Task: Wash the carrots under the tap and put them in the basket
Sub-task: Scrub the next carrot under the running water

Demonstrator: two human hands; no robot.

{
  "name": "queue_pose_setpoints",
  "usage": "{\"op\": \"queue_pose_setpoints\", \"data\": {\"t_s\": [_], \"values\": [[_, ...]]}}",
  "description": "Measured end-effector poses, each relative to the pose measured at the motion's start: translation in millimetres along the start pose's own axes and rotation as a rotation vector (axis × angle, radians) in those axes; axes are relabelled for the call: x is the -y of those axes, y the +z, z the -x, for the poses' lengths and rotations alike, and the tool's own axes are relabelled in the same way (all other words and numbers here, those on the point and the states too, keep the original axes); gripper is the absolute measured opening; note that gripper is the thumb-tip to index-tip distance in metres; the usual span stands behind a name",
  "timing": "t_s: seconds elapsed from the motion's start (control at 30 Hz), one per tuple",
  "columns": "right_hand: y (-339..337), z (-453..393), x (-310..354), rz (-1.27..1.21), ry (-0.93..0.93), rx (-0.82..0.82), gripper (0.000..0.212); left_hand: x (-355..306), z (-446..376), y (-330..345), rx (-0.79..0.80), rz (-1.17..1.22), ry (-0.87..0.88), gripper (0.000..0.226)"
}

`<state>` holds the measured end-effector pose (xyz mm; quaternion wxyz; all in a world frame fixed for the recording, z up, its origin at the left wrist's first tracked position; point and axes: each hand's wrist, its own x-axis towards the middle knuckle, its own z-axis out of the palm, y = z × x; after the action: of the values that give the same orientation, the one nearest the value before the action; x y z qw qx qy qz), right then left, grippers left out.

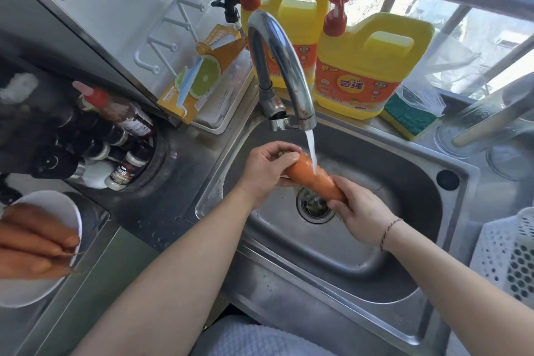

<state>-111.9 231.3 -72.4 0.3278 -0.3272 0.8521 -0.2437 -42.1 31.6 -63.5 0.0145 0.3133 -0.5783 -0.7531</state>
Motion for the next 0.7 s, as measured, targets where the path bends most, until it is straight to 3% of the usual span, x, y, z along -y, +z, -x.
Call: {"op": "queue_pose_setpoints", "data": {"t_s": [0.1, 0.2, 0.27, 0.33, 0.37, 0.43, 0.53, 0.6, 0.7], "values": [[3, 1, -2, 0.043, 0.0, -0.073, 0.043, 1, -3, 7, -0.072, 0.008, -0.059, 0.015], [3, 5, -1, 0.143, 0.035, -0.239, 0.047, 7, 1, 14, -0.011, 0.117, -0.178, 0.018], [6, 6, -1, 0.195, 0.016, -0.32, 0.05, 11, 2, 16, -0.008, 0.151, -0.171, 0.025], [7, 5, -2, 0.095, -0.028, -0.323, 0.049, 14, 2, 15, -0.026, 0.187, -0.111, 0.022], [6, 3, -4, -0.052, -0.021, -0.256, 0.042, 16, 1, 14, -0.03, 0.197, -0.086, 0.021], [1, 2, -9, -0.513, 0.064, 0.041, 0.03, 17, 0, 9, 0.027, 0.221, -0.083, 0.025], [-6, 8, -21, -0.972, 0.14, 0.352, 0.061, 18, 2, 4, 0.269, 0.344, -0.174, 0.044], [-7, 14, -24, -1.069, 0.137, 0.39, 0.075, 20, 5, 6, 0.356, 0.434, -0.186, 0.044], [-2, 17, -22, -1.09, 0.164, 0.308, 0.066, 24, 11, 25, 0.264, 0.422, -0.121, 0.032]]}}
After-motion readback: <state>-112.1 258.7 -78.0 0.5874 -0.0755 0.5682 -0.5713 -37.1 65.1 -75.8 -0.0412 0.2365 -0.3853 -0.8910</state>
